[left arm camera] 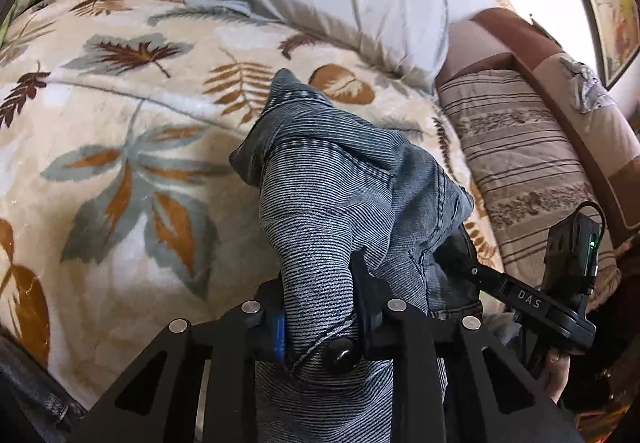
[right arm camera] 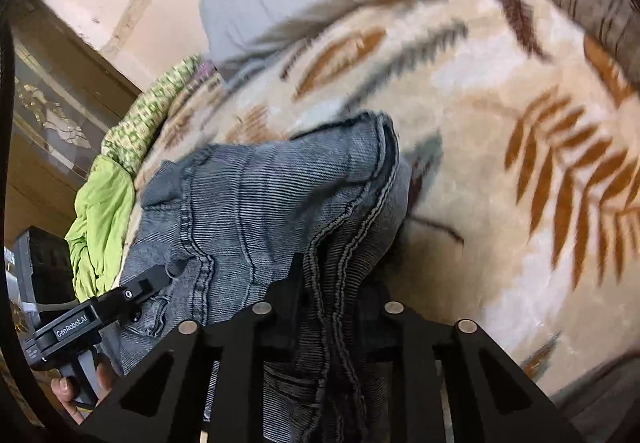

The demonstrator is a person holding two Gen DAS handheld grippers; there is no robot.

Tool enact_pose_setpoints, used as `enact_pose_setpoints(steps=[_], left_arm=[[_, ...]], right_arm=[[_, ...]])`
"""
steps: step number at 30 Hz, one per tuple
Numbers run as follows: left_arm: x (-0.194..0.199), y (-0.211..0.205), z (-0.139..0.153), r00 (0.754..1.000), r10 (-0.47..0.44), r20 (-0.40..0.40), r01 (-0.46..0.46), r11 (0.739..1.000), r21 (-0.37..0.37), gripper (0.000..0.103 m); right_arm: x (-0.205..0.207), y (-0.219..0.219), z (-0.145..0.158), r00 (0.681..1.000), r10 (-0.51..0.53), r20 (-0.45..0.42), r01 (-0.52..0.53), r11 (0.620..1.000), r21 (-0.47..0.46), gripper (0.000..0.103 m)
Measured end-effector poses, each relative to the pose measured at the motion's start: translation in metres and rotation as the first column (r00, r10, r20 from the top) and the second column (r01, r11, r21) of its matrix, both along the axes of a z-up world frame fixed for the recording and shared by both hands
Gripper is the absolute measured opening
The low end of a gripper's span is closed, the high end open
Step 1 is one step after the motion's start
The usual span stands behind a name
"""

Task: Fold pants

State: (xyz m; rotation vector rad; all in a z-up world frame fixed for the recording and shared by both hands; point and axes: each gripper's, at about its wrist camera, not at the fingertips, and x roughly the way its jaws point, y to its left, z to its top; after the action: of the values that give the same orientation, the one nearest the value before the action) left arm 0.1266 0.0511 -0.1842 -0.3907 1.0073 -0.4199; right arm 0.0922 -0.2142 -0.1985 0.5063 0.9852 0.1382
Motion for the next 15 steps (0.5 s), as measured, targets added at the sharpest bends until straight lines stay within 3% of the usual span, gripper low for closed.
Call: enact_pose_setpoints(steps=[4, 15], left_arm=[[-0.006, 0.002, 0.002, 1.0, -0.015, 0.018, 0.015, 1.0, 0.006, 0.024], [-0.009, 0.005, 0.011, 0.998, -0.034, 0.06, 0.032, 0.999, 0.024, 0.024]], right_arm=[[-0.004, 0.003, 0.014, 0.998, -0.002, 0.066, 0.005, 0.999, -0.037, 0.019], [-0.005, -0.001, 0.018, 0.994, -0.011, 0.107, 0.012, 1.0, -0.005, 0.018]])
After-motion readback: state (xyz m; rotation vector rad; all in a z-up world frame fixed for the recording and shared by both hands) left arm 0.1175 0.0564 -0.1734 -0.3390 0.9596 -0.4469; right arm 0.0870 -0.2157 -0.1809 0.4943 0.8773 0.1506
